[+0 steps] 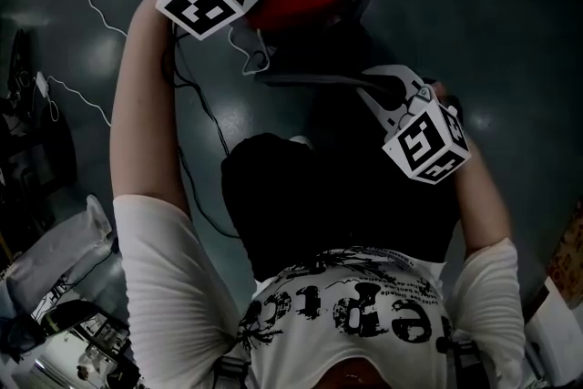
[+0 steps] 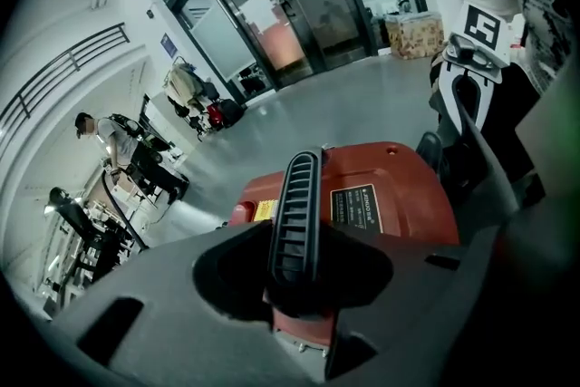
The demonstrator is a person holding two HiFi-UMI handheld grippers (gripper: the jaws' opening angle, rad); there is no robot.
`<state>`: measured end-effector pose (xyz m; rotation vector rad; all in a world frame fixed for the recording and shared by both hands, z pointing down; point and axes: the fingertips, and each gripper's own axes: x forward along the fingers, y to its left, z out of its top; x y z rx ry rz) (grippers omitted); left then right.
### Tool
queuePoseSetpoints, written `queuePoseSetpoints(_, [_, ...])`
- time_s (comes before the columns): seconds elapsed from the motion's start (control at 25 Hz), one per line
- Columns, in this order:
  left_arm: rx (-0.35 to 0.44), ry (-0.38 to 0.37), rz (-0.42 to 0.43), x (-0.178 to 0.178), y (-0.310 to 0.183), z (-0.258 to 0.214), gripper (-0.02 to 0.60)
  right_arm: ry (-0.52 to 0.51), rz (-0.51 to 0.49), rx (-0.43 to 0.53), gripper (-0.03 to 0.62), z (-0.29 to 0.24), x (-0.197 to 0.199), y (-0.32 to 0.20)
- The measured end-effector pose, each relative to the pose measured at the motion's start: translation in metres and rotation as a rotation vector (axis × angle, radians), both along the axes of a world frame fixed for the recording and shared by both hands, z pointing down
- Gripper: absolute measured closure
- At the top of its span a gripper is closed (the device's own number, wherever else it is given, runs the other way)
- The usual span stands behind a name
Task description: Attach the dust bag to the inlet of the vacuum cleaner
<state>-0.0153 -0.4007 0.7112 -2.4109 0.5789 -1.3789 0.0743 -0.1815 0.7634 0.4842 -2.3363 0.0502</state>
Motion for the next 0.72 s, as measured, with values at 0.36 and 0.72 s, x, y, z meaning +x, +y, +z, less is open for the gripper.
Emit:
queuePoseSetpoints(0.36, [-0.001,-0.008,-0.012,-0.001,-0.002,0.002,0.451,0.060,-0.030,0.110,0.557,-0.002,0.002,-0.012])
queuePoseSetpoints(0.72, [-0.003,0.008,-0.016,-0.002,-0.001,0.003,0.451,0.064,-0.035,0.012,0.551,-0.002,-0.001,-0.015])
